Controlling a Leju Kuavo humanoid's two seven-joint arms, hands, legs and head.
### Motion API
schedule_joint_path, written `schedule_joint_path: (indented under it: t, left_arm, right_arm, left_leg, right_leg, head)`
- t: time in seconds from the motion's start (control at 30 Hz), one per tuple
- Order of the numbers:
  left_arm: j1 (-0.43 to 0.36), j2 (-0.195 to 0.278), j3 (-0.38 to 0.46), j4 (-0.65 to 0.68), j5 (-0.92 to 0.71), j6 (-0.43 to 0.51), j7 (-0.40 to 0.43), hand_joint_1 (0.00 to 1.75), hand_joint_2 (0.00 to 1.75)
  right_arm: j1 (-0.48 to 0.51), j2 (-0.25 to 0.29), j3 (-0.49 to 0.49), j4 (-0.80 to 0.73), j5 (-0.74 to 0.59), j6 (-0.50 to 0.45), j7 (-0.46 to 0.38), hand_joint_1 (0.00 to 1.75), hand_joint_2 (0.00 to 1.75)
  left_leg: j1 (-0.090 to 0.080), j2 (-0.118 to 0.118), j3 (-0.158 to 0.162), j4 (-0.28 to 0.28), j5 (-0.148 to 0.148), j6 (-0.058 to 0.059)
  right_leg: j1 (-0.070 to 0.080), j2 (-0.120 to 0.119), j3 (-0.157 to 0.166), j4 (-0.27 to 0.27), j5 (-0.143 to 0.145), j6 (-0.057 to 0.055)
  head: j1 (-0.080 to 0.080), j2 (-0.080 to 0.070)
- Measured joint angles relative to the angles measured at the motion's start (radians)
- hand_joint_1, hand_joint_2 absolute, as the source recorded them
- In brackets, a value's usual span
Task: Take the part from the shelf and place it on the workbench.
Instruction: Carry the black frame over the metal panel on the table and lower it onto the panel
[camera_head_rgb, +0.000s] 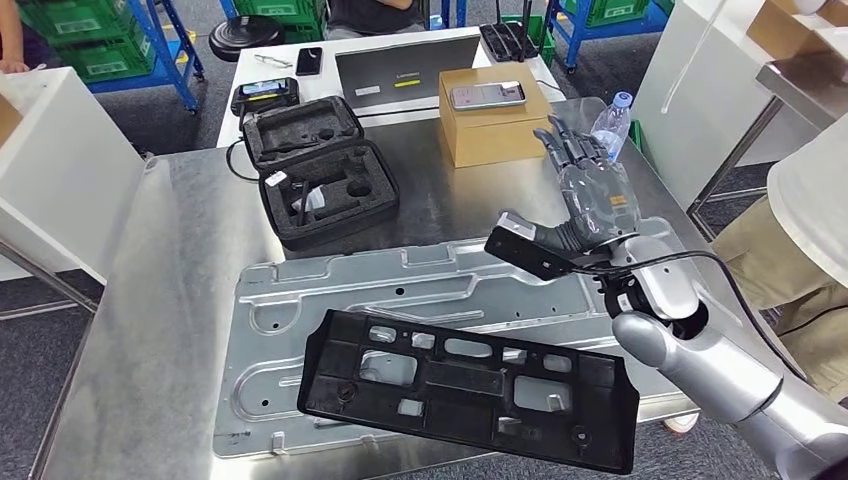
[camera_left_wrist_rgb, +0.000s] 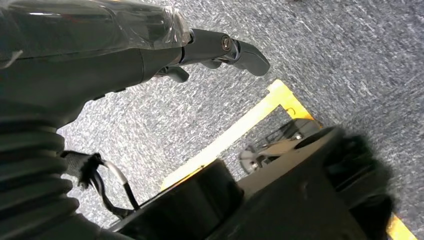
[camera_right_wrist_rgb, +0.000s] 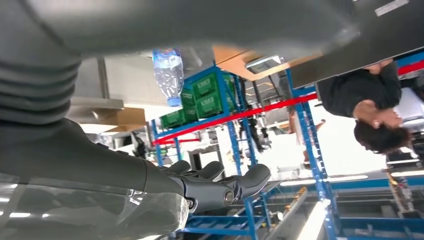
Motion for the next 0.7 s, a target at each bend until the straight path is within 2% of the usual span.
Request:
schedule_joint_path:
  t: [0.07, 0.1, 0.17, 0.23, 0.27, 0.3, 0.37, 0.4, 0.43, 0.47, 0.53, 0.57, 0.6, 0.7]
  left_arm:
    - [0.000, 0.001, 0.000, 0.000, 0.003, 0.004, -0.001, 0.00, 0.00]
    - [0.001, 0.001, 0.000, 0.000, 0.005, 0.005, -0.002, 0.00, 0.00]
    - [0.004, 0.001, 0.000, 0.000, 0.009, 0.008, -0.004, 0.00, 0.00]
    - [0.007, 0.001, 0.000, 0.000, 0.014, 0.011, -0.007, 0.00, 0.00]
    - [0.007, 0.002, 0.000, 0.000, 0.016, 0.012, -0.009, 0.00, 0.00]
    - [0.007, 0.002, 0.001, 0.000, 0.019, 0.013, -0.012, 0.00, 0.00]
    - [0.008, 0.004, 0.002, 0.000, 0.027, 0.015, -0.018, 0.00, 0.00]
    - [0.009, 0.004, 0.003, 0.000, 0.031, 0.015, -0.022, 0.00, 0.00]
    - [0.010, 0.003, 0.004, 0.000, 0.035, 0.015, -0.026, 0.00, 0.00]
    - [0.012, 0.003, 0.004, 0.000, 0.038, 0.015, -0.029, 0.00, 0.00]
    - [0.013, 0.004, 0.006, 0.000, 0.044, 0.015, -0.033, 0.00, 0.00]
    - [0.013, 0.004, 0.006, 0.000, 0.047, 0.015, -0.035, 0.00, 0.00]
    - [0.014, 0.004, 0.008, 0.000, 0.049, 0.016, -0.037, 0.00, 0.00]
    - [0.020, 0.005, 0.013, 0.000, 0.055, 0.016, -0.043, 0.00, 0.00]
  right_arm:
    - [0.001, -0.008, -0.003, -0.001, -0.008, -0.008, 0.010, 0.00, 0.00]
    - [0.003, -0.012, -0.005, -0.002, -0.012, -0.011, 0.015, 0.00, 0.00]
    - [0.010, -0.022, -0.008, -0.003, -0.021, -0.019, 0.024, 0.00, 0.00]
    - [0.021, -0.035, -0.016, -0.007, -0.030, -0.029, 0.032, 0.00, 0.00]
    - [0.026, -0.041, -0.022, -0.010, -0.033, -0.036, 0.036, 0.00, 0.00]
    - [0.032, -0.048, -0.029, -0.014, -0.037, -0.043, 0.040, 0.00, 0.00]
    - [0.050, -0.062, -0.042, -0.024, -0.040, -0.055, 0.049, 0.00, 0.00]
    - [0.062, -0.070, -0.047, -0.032, -0.040, -0.058, 0.055, 0.00, 0.00]
    - [0.075, -0.078, -0.052, -0.042, -0.037, -0.060, 0.063, 0.00, 0.00]
    - [0.086, -0.087, -0.059, -0.056, -0.032, -0.060, 0.071, 0.00, 0.00]
    - [0.105, -0.108, -0.077, -0.087, -0.020, -0.060, 0.089, 0.00, 0.00]
    - [0.114, -0.118, -0.088, -0.103, -0.015, -0.060, 0.097, 0.00, 0.00]
    - [0.126, -0.128, -0.098, -0.119, -0.012, -0.060, 0.103, 0.00, 0.00]
    - [0.170, -0.156, -0.129, -0.172, -0.005, -0.061, 0.121, 0.00, 0.00]
  left_leg:
    - [-0.003, 0.000, 0.064, -0.138, 0.050, 0.008]
    - [-0.006, 0.000, 0.080, -0.173, 0.060, 0.012]
    - [-0.012, -0.001, 0.085, -0.187, 0.062, 0.018]
    - [-0.010, 0.000, 0.092, -0.194, 0.069, 0.030]
    - [-0.009, 0.001, 0.096, -0.199, 0.072, 0.037]
    - [-0.008, 0.001, 0.099, -0.201, 0.074, 0.042]
    - [-0.010, 0.002, 0.100, -0.201, 0.074, 0.046]
    - [-0.011, 0.002, 0.100, -0.201, 0.074, 0.047]
    - [-0.011, 0.002, 0.101, -0.201, 0.073, 0.047]
    - [-0.011, 0.001, 0.101, -0.200, 0.073, 0.047]
    - [-0.012, 0.000, 0.102, -0.197, 0.069, 0.043]
    - [-0.014, -0.001, 0.102, -0.193, 0.066, 0.040]
    - [-0.016, -0.001, 0.100, -0.191, 0.063, 0.036]
    - [-0.017, -0.002, 0.097, -0.187, 0.059, 0.028]
  right_leg:
    - [0.002, 0.000, 0.001, 0.000, -0.001, 0.004]
    - [0.003, 0.001, 0.000, 0.000, -0.001, 0.008]
    - [0.003, 0.001, 0.001, -0.003, 0.000, 0.019]
    - [0.000, 0.001, -0.002, 0.008, -0.010, 0.029]
    - [-0.002, 0.001, -0.014, 0.039, -0.031, 0.032]
    - [-0.002, 0.000, -0.037, 0.093, -0.062, 0.033]
    - [0.000, 0.000, -0.102, 0.235, -0.128, 0.035]
    - [0.000, 0.000, -0.126, 0.284, -0.142, 0.036]
    - [0.000, 0.000, -0.133, 0.297, -0.138, 0.036]
    - [0.000, 0.000, -0.117, 0.265, -0.115, 0.037]
    - [-0.002, 0.000, -0.046, 0.121, -0.050, 0.037]
    - [-0.001, 0.000, -0.014, 0.056, -0.026, 0.035]
    - [-0.001, 0.000, 0.005, 0.017, -0.015, 0.032]
    - [0.003, 0.001, 0.011, 0.001, -0.011, 0.018]
  head:
    - [0.000, 0.000]
    - [0.000, 0.000]
    - [0.001, 0.000]
    - [0.001, 0.000]
    - [0.002, 0.000]
    - [0.003, 0.000]
    - [0.004, 0.000]
    - [0.004, 0.000]
    - [0.004, 0.000]
    - [0.004, 0.000]
    - [0.004, 0.000]
    - [0.004, 0.000]
    - [0.004, 0.000]
    - [0.004, 0.000]
